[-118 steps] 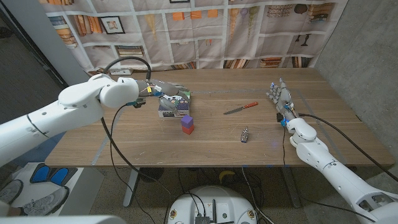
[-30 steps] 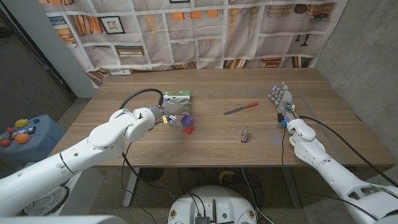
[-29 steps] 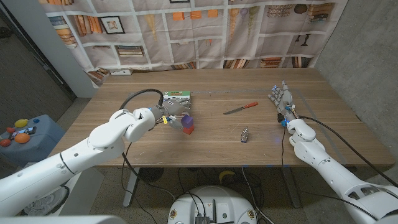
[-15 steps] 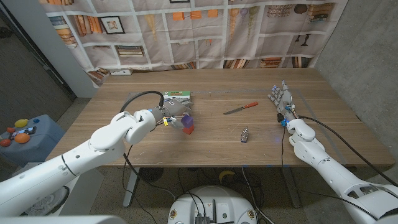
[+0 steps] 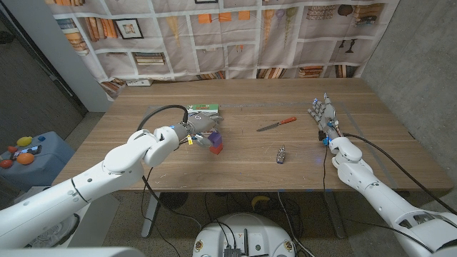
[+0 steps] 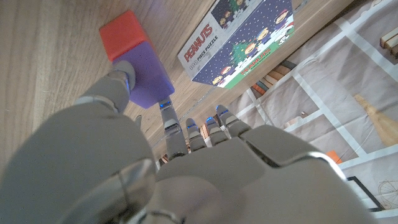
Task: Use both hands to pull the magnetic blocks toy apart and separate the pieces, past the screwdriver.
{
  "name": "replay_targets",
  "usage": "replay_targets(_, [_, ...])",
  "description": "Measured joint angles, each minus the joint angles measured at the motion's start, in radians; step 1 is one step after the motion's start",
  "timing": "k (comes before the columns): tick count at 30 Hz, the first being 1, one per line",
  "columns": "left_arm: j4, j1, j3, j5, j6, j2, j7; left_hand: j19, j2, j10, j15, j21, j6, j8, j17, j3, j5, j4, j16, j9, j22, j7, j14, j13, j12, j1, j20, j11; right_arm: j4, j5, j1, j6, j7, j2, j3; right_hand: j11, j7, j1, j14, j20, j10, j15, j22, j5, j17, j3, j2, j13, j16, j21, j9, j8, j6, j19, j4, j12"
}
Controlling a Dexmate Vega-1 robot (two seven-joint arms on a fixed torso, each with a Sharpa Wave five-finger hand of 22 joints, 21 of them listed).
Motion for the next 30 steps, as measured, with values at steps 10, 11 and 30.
replay_targets(10, [0.004, 0.002, -0.002, 0.003, -0.002, 0.0, 0.019, 0.037, 0.0, 0.043, -0.004, 0.0, 0.108, 0.056, 0.0, -0.016, 0.0, -0.001, 0.0, 0.012, 0.0, 0.004, 0.032, 0.0, 0.0, 0.027, -0.007, -0.001, -0.001, 0.0, -0.002, 0.0, -0.003, 0.0, 0.0, 0.0, 0.0, 0.0, 0.0, 0.0, 0.0, 0.0, 0.0, 0.0, -0.004, 0.0, 0.0, 0.0, 0.0, 0.0, 0.0, 0.0, 0.0, 0.0, 0.0, 0.0])
replay_targets(11, [0.006, 0.002, -0.002, 0.004, -0.002, -0.001, 0.022, 0.041, 0.0, 0.047, -0.004, 0.0, 0.117, 0.062, 0.0, -0.02, 0.0, 0.003, 0.0, 0.014, 0.0, 0.006, 0.032, 0.0, 0.0, 0.027, -0.005, -0.005, -0.001, 0.0, -0.002, 0.0, -0.004, 0.0, 0.0, 0.0, 0.0, 0.0, 0.0, 0.0, 0.0, 0.0, 0.0, 0.0, -0.005, 0.0, 0.0, 0.0, 0.0, 0.0, 0.0, 0.0, 0.0, 0.0, 0.0, 0.0])
replay_targets(30, [0.015, -0.005, -0.003, 0.02, -0.011, -0.001, 0.043, 0.097, 0.016, 0.111, -0.008, 0.0, 0.195, 0.091, 0.0, -0.043, 0.004, 0.012, 0.0, 0.015, 0.0, 0.077, 0.082, 0.0, 0.008, 0.058, -0.018, -0.015, -0.014, -0.001, -0.009, -0.006, -0.013, -0.002, 0.001, 0.0, -0.004, 0.0, 0.0, 0.0, 0.0, 0.0, 0.0, 0.0, -0.009, 0.008, 0.0, 0.0, 0.004, 0.0, 0.0, 0.0, 0.004, 0.0, -0.003, 0.0])
